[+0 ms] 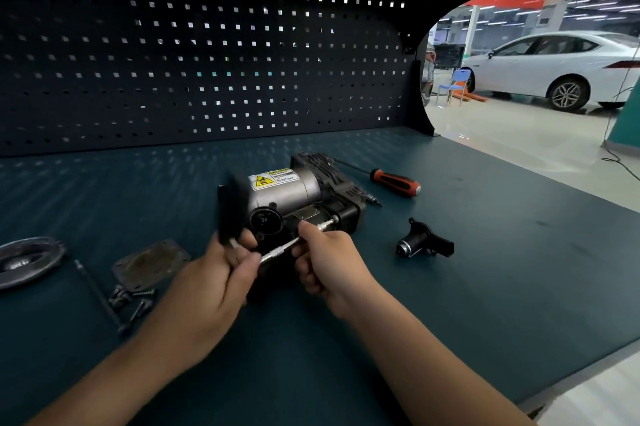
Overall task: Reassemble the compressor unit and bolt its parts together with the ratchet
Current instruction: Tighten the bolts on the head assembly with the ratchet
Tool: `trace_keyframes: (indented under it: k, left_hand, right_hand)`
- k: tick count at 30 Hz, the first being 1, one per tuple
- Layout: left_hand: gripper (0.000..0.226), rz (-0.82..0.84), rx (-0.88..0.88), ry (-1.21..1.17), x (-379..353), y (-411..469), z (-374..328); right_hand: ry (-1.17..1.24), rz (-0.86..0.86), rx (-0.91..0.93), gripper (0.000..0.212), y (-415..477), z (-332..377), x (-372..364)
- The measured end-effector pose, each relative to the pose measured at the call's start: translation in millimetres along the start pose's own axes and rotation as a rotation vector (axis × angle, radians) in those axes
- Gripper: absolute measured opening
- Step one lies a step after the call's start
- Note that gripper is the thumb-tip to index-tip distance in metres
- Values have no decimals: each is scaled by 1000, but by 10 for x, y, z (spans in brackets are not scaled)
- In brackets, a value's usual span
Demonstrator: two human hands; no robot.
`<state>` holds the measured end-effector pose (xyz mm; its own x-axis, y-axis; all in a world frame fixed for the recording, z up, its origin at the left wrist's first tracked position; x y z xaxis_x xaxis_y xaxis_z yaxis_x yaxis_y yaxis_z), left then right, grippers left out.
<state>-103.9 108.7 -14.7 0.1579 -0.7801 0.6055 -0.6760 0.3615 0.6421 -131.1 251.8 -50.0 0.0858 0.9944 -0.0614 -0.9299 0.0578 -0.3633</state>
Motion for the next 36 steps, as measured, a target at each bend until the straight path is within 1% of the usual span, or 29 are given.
trace_keyframes:
  k: [2, 3, 4, 5, 6, 7, 8, 10, 11, 13, 14, 15, 16, 17, 18, 19, 21, 22, 24, 26, 27, 28, 29, 30, 31, 32, 33, 35, 36]
  left_hand:
    - [20, -205, 449, -555, -111, -33, 184]
    - [26, -248, 662, -822, -204, -65, 259]
    - [30, -264, 809, -981, -261, -88, 287]
    - [32, -242, 887, -1028, -272, -103, 292]
    - [32, -197, 889, -985, -255, -110, 298]
    - [31, -154, 817, -876, -211, -92, 306]
    - [30, -123, 693, -722, -146, -56, 284]
    - [21, -70, 377, -353, -15, 29, 191]
    - [18, -16, 202, -126, 21, 66, 131]
    - [19, 100, -176, 415, 60, 118, -15]
    - [18, 159, -353, 563, 43, 111, -74]
    - [24, 217, -460, 624, 9, 79, -81]
    - [31, 249, -497, 631, -13, 43, -54]
    - [33, 272, -461, 586, -14, 30, -26]
    - [28, 260, -374, 506, 0, 26, -2]
    - [21, 219, -242, 386, 18, 11, 25]
    - [18, 73, 17, 119, -8, -35, 66]
    - [18, -3, 146, -56, -38, -32, 93]
    - [26, -152, 507, -510, -143, -52, 258]
    - [30, -251, 846, -943, -265, -119, 345]
    - [31, -272, 950, -1069, -294, -137, 342]
    - [30, -266, 998, -1117, -304, -156, 354]
    - [29, -232, 988, -1093, -299, -155, 360]
    - [27, -189, 920, -1005, -274, -139, 371]
    - [24, -154, 795, -867, -228, -100, 367]
    - [20, -115, 609, -684, -171, -48, 339]
    - [18, -68, 365, -425, -91, 12, 268]
    - [19, 75, -185, 223, 3, 75, 30]
    - [24, 151, -382, 435, -20, 58, -27]
  right_hand:
    - [-7, 6, -1, 37, 9, 2, 4]
    - [-6, 10, -3, 37, 10, 4, 7]
    - [-6, 13, -3, 37, 9, 6, 13]
    - [-11, 17, -3, 37, 9, 4, 14]
    - [-19, 22, -3, 37, 11, 1, 15]
    - [-23, 26, -4, 38, 10, -1, 12]
    - [-25, 30, -5, 38, 10, -1, 10]
    - [-24, 36, -8, 39, 13, -3, 6]
    - [-23, 37, -8, 40, 16, -6, 3]
    - [-18, 33, -5, 42, 18, -5, 6]
    - [-13, 29, -7, 43, 19, -3, 8]
    - [-6, 26, -12, 44, 20, 0, 7]
    - [3, 20, -19, 45, 20, 0, 7]
    - [16, 12, -24, 46, 21, 2, 12]
    - [29, 2, -22, 46, 26, 7, 22]
    - [38, -7, -17, 45, 30, 13, 31]
    - [38, -15, -6, 41, 33, 19, 48]
    - [33, -19, -2, 39, 34, 21, 58]
    - [24, -27, 1, 38, 36, 25, 73]
    - [23, -29, 2, 37, 36, 22, 76]
    - [23, -30, 3, 37, 37, 22, 75]
    - [22, -30, 3, 36, 41, 19, 72]
    - [21, -30, 0, 36, 46, 16, 70]
    - [22, -30, -6, 36, 53, 8, 70]
    - [23, -29, -12, 37, 59, 10, 69]
    - [24, -30, -21, 37, 65, 5, 66]
    - [24, -32, -29, 38, 71, 0, 63]
    - [11, -50, -24, 41, 75, 8, 61]
    - [5, -65, -12, 43, 75, 16, 66]
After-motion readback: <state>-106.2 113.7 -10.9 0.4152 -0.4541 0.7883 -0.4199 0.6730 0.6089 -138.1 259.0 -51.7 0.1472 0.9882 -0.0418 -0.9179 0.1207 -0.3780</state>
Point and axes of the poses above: each hand's wrist, its own y-axis towards the middle knuckle, its own x-axis out of the back of the hand, z = x × y, the point moved 6 cm from there along y, towards the middle knuckle, and after that the axes turned 10 degrees about -x, right-handed, at the moved point
